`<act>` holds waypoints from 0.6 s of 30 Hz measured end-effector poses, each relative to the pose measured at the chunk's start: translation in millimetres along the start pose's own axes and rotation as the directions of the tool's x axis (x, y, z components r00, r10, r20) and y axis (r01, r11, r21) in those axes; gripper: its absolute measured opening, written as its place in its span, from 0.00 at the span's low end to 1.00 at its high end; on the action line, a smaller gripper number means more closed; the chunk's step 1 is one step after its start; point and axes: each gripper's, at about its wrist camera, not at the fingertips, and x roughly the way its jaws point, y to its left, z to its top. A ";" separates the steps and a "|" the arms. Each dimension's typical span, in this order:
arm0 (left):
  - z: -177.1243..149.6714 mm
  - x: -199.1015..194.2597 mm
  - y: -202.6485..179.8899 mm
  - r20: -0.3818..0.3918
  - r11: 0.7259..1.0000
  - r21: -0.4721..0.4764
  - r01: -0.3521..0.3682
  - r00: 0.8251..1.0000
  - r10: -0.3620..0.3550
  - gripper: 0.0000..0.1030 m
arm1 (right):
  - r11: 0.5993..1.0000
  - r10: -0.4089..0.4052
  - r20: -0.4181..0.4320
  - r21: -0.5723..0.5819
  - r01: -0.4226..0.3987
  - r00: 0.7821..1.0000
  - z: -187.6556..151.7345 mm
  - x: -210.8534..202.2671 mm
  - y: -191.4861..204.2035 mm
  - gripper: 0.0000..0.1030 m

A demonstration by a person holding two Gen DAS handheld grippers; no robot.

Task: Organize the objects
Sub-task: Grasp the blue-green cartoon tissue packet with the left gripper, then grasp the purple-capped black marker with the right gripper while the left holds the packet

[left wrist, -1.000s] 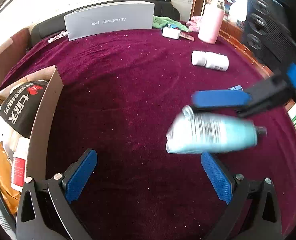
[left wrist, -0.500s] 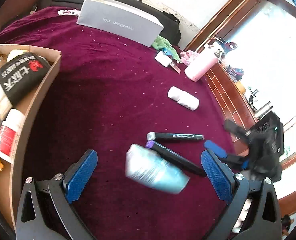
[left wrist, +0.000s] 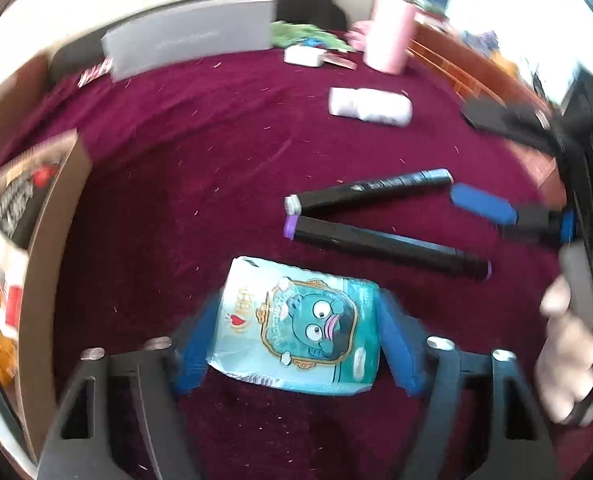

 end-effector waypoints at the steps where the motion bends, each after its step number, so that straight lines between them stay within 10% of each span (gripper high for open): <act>1: -0.8 -1.3 2.0 0.000 1.000 -0.001 0.016 1.000 -0.016 0.63 | 1.000 0.001 0.001 0.000 -0.001 1.000 -0.4 -0.3 -0.2 0.96; 10: -0.5 -18.9 38.6 0.029 0.990 -0.096 0.103 0.995 -0.100 0.29 | 0.995 -0.076 -0.015 -0.069 0.075 0.997 -5.9 9.6 9.3 0.96; 18: -13.0 -30.9 53.1 0.074 0.969 -0.124 0.212 0.976 -0.204 0.31 | 0.986 -0.131 -0.010 -0.109 0.130 0.991 -10.7 15.2 12.8 0.97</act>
